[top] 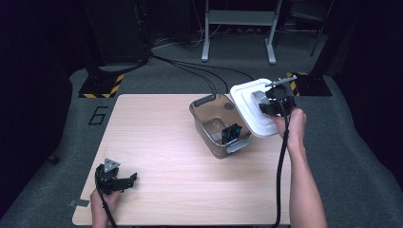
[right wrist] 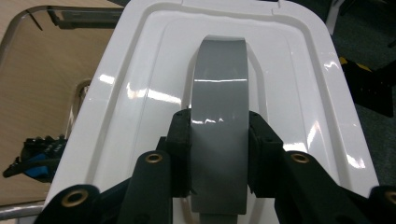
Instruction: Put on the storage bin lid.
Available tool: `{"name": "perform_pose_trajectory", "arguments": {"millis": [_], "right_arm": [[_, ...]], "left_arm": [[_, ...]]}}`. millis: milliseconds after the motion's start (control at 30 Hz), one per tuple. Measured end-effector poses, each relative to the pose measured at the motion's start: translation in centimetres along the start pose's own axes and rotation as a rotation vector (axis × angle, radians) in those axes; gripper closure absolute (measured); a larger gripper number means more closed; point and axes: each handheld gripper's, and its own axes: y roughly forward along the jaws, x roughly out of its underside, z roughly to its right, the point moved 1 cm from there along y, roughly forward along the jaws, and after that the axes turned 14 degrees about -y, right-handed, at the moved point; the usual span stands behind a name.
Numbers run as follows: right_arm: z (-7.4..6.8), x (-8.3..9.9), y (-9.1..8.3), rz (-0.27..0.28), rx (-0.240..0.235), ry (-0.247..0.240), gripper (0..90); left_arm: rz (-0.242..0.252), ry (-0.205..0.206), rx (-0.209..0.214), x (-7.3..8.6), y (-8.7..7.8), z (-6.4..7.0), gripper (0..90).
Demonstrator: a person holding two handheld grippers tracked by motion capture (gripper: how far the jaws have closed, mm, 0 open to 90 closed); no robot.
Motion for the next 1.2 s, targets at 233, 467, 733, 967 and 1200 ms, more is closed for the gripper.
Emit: {"name": "perform_pose_trajectory", "arguments": {"millis": [233, 467, 733, 967, 1200], "right_arm": [[-1.0, -1.1, 0.2, 0.005, -0.028, -0.035, 66.7], [-2.2, -2.6, 0.6, 0.006, -0.058, -0.055, 66.7], [-3.7, -4.0, 1.4, 0.003, -0.088, -0.076, 66.6], [-4.7, -4.8, 2.4, -0.015, -0.113, -0.088, 66.6], [-6.0, -5.5, 3.5, -0.035, -0.153, -0.104, 66.5]], "left_arm": [[0.000, 0.000, 0.000, 0.0, 0.0, 0.0, 8.9], [0.002, 0.001, -0.001, 0.0, 0.0, 0.0, 8.9], [0.002, 0.001, -0.001, 0.0, 0.0, 0.0, 8.9], [0.002, 0.001, -0.001, 0.0, 0.0, 0.0, 8.9], [0.005, 0.001, 0.000, 0.0, 0.0, 0.0, 8.9]]}}
